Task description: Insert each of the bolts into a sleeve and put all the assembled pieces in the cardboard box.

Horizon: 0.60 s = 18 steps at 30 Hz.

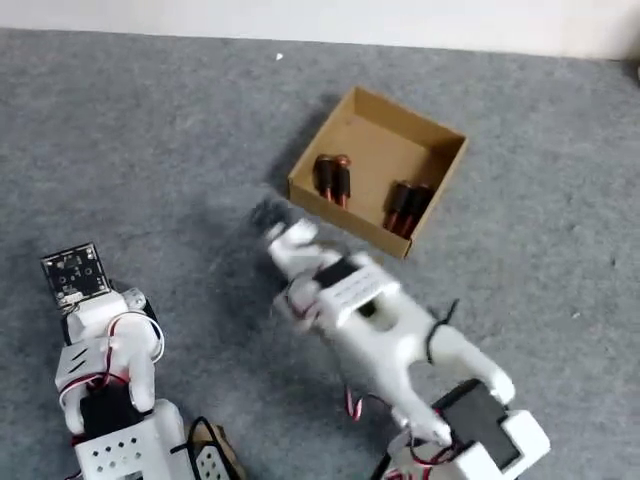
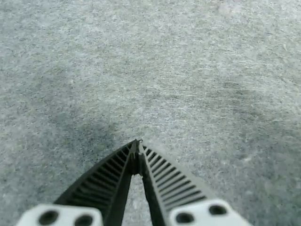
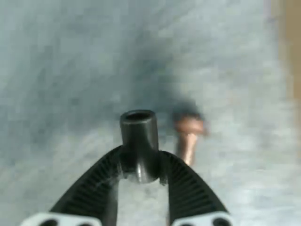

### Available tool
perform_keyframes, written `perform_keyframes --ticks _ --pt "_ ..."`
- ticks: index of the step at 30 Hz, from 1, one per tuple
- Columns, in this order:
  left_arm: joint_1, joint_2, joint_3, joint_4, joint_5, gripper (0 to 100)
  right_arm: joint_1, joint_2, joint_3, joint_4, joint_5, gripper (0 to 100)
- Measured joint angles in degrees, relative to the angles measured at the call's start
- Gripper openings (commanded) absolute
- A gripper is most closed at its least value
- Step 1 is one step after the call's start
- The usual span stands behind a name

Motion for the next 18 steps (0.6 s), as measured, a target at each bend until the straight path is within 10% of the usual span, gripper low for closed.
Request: perform_keyframes --ticks 11,18 --pt "0.26 0.0 0.0 0.0 0.0 5 12.48 -29.1 3.78 0.09 0.0 0.5" --pt "12.84 0.0 -1.85 6.24 0.0 19 20.92 -49.85 18.55 0.09 -1.76 0.5"
